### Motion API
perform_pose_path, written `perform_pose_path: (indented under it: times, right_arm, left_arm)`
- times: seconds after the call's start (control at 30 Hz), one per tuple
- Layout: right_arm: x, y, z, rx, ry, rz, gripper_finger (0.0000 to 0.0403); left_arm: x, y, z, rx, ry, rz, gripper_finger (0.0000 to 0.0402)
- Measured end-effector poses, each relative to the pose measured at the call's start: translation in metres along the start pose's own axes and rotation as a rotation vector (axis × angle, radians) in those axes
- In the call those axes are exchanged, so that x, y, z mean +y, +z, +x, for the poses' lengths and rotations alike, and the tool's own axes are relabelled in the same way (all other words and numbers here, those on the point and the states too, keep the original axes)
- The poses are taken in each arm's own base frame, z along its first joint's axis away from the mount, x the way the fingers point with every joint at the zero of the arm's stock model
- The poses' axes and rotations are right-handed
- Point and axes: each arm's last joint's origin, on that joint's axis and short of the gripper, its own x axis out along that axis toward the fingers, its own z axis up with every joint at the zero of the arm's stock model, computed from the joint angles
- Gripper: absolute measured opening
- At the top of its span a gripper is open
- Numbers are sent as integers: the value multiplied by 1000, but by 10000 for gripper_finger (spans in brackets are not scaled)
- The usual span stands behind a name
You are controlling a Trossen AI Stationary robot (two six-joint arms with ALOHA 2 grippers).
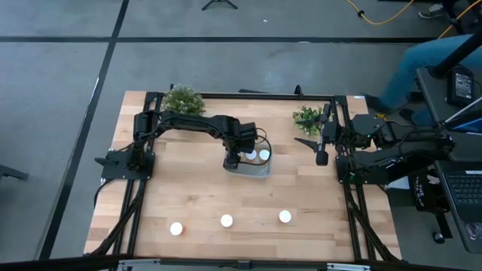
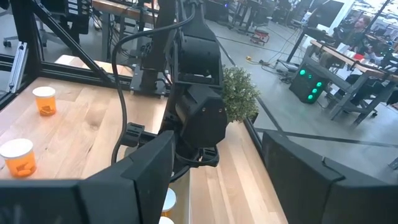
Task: Pick and place pill bottles into a basket
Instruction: Put the orange pill bottle into the grey bin
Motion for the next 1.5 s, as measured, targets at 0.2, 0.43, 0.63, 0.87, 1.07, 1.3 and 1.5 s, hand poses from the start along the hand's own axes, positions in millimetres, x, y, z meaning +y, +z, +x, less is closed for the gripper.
perform_pose_path:
  times: [0.2, 0.43, 0.63, 0.87, 1.07, 1.3, 1.5]
  right_arm:
    - [0, -1, 0, 6, 1, -2, 245]
    - [0, -1, 0, 9, 2, -3, 245]
    - [2, -2, 0, 16, 41, -3, 245]
    - [2, -2, 0, 12, 72, -5, 245]
    - [3, -3, 0, 20, 74, -8, 245]
    - [5, -8, -1, 66, 127, -14, 245]
    - [15, -12, -4, 100, 340, 48, 245]
  left_arm:
    - [1, 0, 0, 1, 5, -12, 248]
    - [0, -1, 0, 9, 12, -26, 270]
    - [-3, -1, 0, 19, 8, -27, 283]
    - [-2, -1, -13, 60, 41, -32, 297]
    - [-2, 16, -47, -15, 68, -31, 302]
    - [-20, 35, -102, -56, 209, 8, 302]
    - [-46, 39, -157, -42, 480, -9, 302]
